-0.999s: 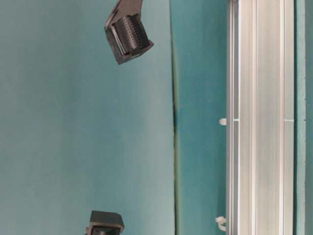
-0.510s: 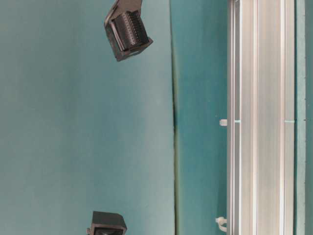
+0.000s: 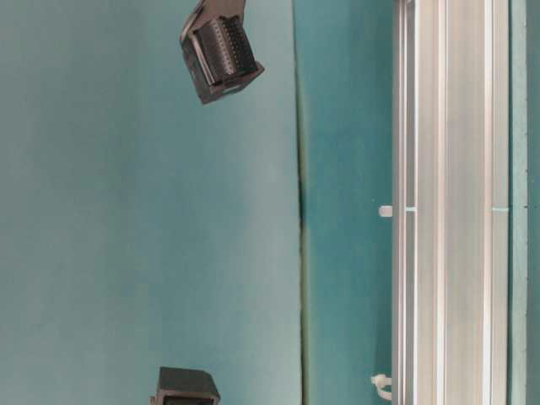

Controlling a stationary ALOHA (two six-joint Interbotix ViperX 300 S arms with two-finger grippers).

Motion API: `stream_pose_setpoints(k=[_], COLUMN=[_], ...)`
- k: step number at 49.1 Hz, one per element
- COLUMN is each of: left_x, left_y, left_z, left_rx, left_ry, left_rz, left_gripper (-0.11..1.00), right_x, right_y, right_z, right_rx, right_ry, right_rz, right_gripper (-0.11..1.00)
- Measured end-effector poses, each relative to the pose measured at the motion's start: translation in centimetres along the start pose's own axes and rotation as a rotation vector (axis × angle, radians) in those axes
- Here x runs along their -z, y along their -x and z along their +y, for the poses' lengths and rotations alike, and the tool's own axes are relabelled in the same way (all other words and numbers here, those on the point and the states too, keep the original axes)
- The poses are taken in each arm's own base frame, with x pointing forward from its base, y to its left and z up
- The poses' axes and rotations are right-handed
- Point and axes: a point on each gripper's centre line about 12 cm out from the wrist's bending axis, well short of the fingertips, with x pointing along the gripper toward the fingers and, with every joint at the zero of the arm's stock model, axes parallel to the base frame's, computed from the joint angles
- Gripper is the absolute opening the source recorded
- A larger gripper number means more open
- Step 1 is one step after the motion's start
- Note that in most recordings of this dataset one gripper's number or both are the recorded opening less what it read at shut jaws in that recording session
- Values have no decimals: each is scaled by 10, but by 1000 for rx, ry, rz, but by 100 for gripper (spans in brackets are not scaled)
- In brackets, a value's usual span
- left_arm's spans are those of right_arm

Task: Lift the large metal rail with both hands.

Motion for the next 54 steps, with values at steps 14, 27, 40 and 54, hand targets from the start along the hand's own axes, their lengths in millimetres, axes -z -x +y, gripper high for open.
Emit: stream_pose_setpoints(k=[14, 27, 40, 54], left_x=[2, 2, 0, -14], left_y=[0, 0, 7, 45], left_z=[1, 0, 2, 2], left_rx=[-1, -1, -1, 7], left_ry=[-5, -6, -3, 4], left_rz=[8, 6, -17, -141], left_gripper=[97, 95, 95, 95], right_x=[8, 8, 1, -4], right_y=[-3, -1, 23, 66], right_z=[-3, -3, -5, -4], right_rx=[-2, 1, 5, -6], right_ry=[-22, -18, -4, -5], right_rz=[20, 7, -76, -220], right_gripper=[87, 96, 96, 96])
